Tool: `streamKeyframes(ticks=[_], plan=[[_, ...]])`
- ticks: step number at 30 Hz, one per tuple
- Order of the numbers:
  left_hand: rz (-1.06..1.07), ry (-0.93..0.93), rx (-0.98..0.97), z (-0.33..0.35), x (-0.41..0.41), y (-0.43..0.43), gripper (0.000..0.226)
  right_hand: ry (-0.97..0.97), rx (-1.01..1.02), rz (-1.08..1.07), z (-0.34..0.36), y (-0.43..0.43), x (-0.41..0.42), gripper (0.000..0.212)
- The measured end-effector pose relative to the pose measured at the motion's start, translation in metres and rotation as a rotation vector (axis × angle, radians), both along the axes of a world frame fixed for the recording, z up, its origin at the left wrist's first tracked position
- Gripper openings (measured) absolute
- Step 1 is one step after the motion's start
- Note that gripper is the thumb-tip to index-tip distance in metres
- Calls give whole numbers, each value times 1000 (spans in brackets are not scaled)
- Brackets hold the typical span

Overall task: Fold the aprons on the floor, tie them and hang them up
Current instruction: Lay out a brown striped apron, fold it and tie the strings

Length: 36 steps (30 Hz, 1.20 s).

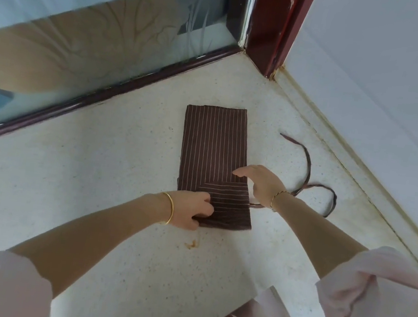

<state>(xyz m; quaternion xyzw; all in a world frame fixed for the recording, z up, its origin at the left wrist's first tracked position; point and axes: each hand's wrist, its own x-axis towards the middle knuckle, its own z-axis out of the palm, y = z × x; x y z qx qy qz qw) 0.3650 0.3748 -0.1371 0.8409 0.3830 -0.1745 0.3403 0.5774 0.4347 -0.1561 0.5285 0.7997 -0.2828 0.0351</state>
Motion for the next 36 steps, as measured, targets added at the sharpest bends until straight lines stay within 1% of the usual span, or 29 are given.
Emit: streamKeyframes(ticks=[2,3,4,5,6,7,8,9,10,11,13,15,16,18,19,20,21,24,27,28,30,32,34,36], plan=[[158,-35,-160,14,-4,13,14,52,-125,-71,1,5,5,74],[256,-61,-305,21,-8,20,17,59,-191,-80,3,7,7,75],[353,-116,-500,28,-12,26,16,48,-249,-77,4,6,6,72],[431,-186,-707,35,-15,32,16,35,-285,-66,6,5,6,64],[476,-253,-882,40,-19,37,16,44,-328,-82,5,2,6,51],[495,-307,-992,44,-23,43,17,70,-393,-105,9,-4,6,39],[511,-346,-1040,47,-26,48,17,102,-451,-124,9,-11,8,34],[531,-360,-1026,47,-30,56,18,114,-491,-139,12,-15,9,33],[558,-348,-956,47,-34,63,17,109,-502,-143,14,-16,8,35],[593,-315,-819,44,-38,71,17,108,-516,-156,15,-18,9,37],[672,-217,-457,36,-45,87,12,115,-529,-242,10,-10,3,36],[720,-141,-174,26,-49,99,6,108,-623,-371,7,-1,-2,31],[726,-126,-96,21,-49,102,6,156,-697,-445,7,0,-3,32],[732,-118,-10,8,-48,103,13,323,-759,-506,4,2,-1,52],[739,-115,28,1,-48,103,16,348,-732,-480,4,2,-1,60],[743,-109,71,-6,-48,102,18,335,-685,-441,3,0,-3,60],[748,-103,112,-12,-48,103,19,313,-620,-408,1,-3,-4,54],[727,-59,199,-18,-45,109,19,195,-394,-361,-14,-3,-13,33],[694,-4,242,-20,-41,115,20,77,-259,-386,-19,-5,-19,30],[734,-20,238,-20,-40,117,20,54,-238,-394,-19,-5,-21,30],[937,-157,167,-22,-40,118,24,-3,-197,-402,-19,-6,-25,30],[1145,-317,47,-24,-43,114,38,-47,-175,-413,-22,-4,-28,28],[1232,-361,-5,-27,-46,110,51,-83,-170,-426,-25,-1,-31,28],[1306,-383,24,-30,-46,104,52,-114,-172,-435,-28,2,-33,32]])
